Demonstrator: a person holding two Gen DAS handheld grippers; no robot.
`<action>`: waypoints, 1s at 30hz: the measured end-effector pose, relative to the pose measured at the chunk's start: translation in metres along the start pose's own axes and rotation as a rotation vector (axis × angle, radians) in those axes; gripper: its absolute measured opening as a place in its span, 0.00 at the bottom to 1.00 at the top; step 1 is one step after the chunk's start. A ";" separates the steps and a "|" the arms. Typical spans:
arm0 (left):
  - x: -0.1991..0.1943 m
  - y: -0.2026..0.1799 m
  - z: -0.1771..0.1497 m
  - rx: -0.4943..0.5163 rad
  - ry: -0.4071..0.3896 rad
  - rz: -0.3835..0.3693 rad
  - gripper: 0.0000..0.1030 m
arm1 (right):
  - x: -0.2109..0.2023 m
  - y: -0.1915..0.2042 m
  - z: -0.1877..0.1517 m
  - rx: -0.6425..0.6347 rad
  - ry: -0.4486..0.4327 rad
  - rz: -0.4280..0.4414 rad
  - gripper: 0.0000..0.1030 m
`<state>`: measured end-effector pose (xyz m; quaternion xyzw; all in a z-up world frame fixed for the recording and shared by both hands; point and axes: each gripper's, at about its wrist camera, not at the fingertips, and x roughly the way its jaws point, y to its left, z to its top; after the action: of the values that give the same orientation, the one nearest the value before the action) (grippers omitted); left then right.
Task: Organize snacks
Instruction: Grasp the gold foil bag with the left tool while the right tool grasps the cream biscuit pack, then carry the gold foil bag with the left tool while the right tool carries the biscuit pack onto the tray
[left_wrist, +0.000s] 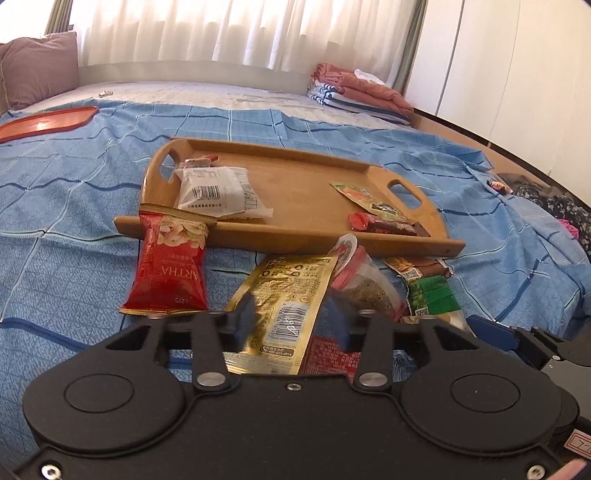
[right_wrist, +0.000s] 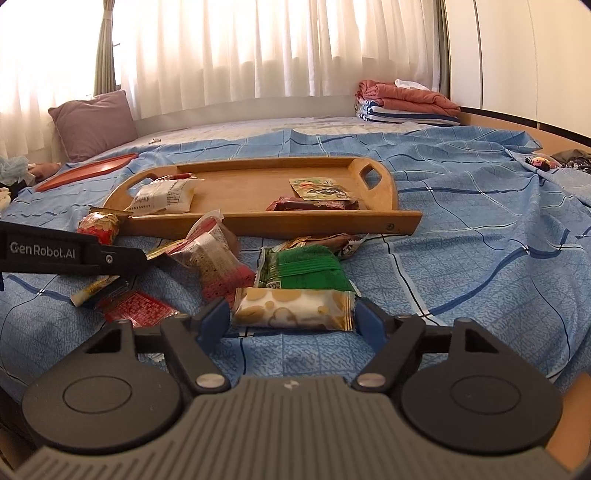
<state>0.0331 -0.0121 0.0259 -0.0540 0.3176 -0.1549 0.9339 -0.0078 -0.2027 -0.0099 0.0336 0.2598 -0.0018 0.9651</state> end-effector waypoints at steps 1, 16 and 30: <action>0.003 0.002 0.001 0.000 0.009 -0.008 0.52 | 0.000 0.000 0.000 0.000 0.000 0.000 0.75; 0.033 0.032 0.019 -0.065 0.117 -0.120 0.60 | 0.007 0.003 0.001 -0.038 0.016 -0.023 0.79; 0.004 0.011 0.017 -0.004 0.022 -0.036 0.56 | -0.010 -0.014 0.005 0.091 -0.049 -0.009 0.62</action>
<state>0.0494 -0.0027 0.0349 -0.0600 0.3269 -0.1718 0.9274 -0.0138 -0.2168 -0.0014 0.0761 0.2358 -0.0186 0.9687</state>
